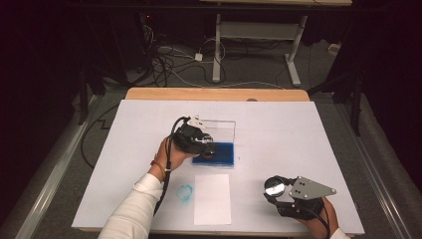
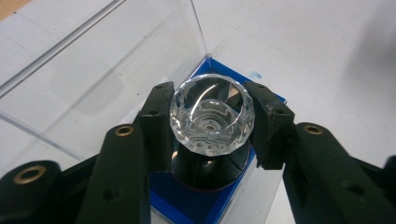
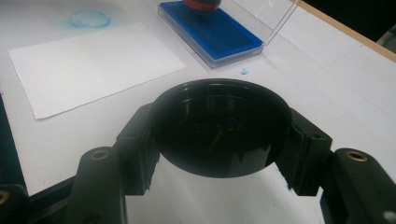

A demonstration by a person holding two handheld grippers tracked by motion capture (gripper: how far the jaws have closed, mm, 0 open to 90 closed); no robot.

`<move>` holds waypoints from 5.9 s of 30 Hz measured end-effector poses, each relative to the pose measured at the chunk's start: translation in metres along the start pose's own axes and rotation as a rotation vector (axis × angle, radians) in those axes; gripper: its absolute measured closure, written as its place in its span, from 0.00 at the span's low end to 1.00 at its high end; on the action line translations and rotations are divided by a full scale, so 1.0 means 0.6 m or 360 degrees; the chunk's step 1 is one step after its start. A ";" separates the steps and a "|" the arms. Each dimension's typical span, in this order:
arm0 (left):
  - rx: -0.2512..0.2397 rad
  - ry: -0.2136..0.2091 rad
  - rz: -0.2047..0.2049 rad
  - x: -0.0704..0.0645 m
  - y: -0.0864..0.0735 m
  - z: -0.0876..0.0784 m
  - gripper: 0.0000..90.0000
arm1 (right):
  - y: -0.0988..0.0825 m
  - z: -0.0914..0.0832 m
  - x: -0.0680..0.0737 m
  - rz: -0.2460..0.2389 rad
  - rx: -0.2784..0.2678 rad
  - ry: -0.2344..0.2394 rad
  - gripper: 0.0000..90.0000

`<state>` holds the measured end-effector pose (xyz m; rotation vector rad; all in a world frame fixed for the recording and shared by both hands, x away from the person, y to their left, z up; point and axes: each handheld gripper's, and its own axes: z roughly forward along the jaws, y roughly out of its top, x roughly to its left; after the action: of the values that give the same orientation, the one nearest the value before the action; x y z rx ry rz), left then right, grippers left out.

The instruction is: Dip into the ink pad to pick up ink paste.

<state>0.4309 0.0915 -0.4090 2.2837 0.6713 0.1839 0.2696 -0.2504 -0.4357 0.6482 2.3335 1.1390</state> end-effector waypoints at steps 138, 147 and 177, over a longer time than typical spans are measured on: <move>0.0097 0.0123 -0.0055 -0.006 -0.020 0.024 0.60 | -0.002 0.006 0.002 -0.0022 0.0052 0.0019 0.43; 0.0116 0.0149 -0.0036 -0.006 -0.012 0.021 0.60 | -0.002 0.001 -0.001 -0.0017 0.0030 0.0007 0.43; -0.0202 0.0184 0.0026 -0.011 -0.008 -0.093 0.60 | -0.002 -0.010 -0.010 -0.0001 -0.0022 -0.0044 0.43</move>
<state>0.4053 0.1252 -0.3720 2.1695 0.6805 0.3583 0.2705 -0.2582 -0.4324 0.6538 2.3007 1.1377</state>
